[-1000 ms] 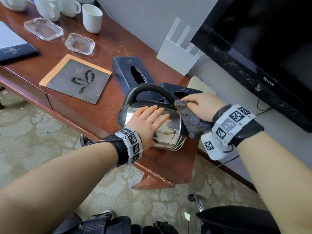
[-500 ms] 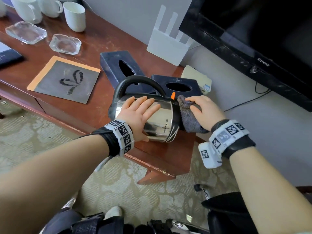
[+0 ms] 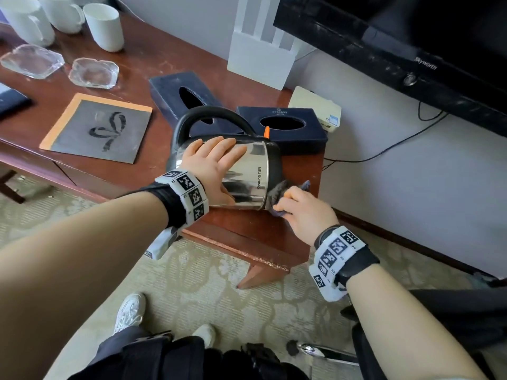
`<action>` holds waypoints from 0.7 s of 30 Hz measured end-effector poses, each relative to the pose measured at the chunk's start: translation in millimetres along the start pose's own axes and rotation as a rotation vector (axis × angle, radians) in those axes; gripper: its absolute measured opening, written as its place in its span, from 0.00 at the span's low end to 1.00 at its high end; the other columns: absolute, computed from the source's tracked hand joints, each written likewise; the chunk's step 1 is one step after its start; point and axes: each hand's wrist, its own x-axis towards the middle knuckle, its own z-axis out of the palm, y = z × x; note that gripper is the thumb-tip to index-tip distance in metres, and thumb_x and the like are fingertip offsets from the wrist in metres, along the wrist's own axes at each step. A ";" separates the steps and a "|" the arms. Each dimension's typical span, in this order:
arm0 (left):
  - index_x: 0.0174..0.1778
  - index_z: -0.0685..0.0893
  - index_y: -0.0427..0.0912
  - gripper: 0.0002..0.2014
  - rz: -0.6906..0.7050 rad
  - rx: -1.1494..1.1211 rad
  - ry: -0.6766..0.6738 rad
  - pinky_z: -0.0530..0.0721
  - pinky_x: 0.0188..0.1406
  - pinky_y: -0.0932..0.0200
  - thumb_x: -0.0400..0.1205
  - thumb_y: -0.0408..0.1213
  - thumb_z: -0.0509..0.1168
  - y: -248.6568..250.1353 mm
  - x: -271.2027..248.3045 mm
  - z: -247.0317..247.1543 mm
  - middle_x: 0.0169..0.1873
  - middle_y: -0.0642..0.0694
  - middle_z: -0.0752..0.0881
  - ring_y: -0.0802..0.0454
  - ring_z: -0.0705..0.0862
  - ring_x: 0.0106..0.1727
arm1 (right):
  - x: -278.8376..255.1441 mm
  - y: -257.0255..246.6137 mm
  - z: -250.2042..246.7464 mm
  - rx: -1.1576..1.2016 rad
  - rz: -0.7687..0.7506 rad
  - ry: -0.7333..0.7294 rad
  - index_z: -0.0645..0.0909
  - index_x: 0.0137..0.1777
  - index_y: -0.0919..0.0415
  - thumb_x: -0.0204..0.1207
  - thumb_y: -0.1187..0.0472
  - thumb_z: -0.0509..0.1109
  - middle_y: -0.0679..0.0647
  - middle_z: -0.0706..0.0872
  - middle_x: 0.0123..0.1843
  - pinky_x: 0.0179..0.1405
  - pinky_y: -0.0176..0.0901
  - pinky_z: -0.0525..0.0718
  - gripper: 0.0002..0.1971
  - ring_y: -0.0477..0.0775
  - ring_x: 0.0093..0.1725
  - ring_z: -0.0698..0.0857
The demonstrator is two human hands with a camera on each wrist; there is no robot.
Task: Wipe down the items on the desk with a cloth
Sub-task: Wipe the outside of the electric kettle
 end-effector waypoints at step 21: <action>0.79 0.39 0.66 0.65 -0.382 -0.865 -0.129 0.66 0.74 0.54 0.53 0.69 0.75 -37.5 -26.6 26.4 0.78 0.44 0.59 0.46 0.67 0.75 | -15.0 5.4 3.8 0.512 0.383 0.031 0.80 0.55 0.67 0.75 0.60 0.64 0.53 0.75 0.48 0.45 0.44 0.70 0.13 0.53 0.48 0.76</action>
